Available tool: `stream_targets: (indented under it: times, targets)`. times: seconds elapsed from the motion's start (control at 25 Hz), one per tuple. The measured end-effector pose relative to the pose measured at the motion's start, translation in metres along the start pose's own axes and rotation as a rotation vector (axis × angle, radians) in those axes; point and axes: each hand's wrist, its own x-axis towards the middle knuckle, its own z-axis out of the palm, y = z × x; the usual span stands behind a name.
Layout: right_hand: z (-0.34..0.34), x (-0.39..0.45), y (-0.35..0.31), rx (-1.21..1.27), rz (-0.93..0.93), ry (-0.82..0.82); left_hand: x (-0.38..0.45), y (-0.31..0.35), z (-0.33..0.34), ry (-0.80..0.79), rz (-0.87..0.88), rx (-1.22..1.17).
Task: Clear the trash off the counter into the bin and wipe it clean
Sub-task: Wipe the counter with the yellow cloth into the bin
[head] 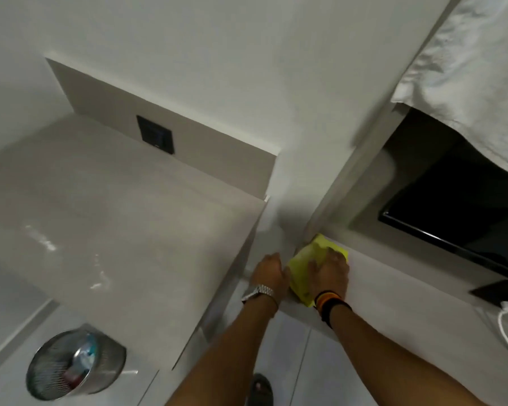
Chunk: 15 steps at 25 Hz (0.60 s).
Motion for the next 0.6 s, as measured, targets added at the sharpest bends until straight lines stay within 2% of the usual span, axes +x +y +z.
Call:
stream_targets:
  times: [0.08, 0.16, 0.32, 0.4, 0.48, 0.6]
  targets:
    - [-0.001, 0.015, 0.023, -0.018, 0.194, -0.123, 0.009, 0.008, 0.027, -0.039, -0.063, -0.024]
    - [-0.004, 0.024, 0.027, 0.066, 0.212, -0.151, 0.018, 0.01, 0.039, -0.044, -0.099, -0.036]
    - [-0.009, 0.009, -0.003, 0.461, 0.216, -0.122, 0.016, 0.009, 0.025, 0.058, -0.147, -0.101]
    - [-0.005, -0.018, -0.027, 0.587, 0.15, -0.117, -0.001, 0.002, 0.0, 0.155, -0.177, -0.166]
    - [0.006, -0.044, -0.065, 0.666, 0.048, -0.18, -0.023, -0.014, -0.035, 0.305, -0.223, -0.268]
    - [0.03, -0.063, -0.135, 0.693, -0.251, -0.293, -0.053, -0.05, -0.092, 0.566, -0.308, -0.353]
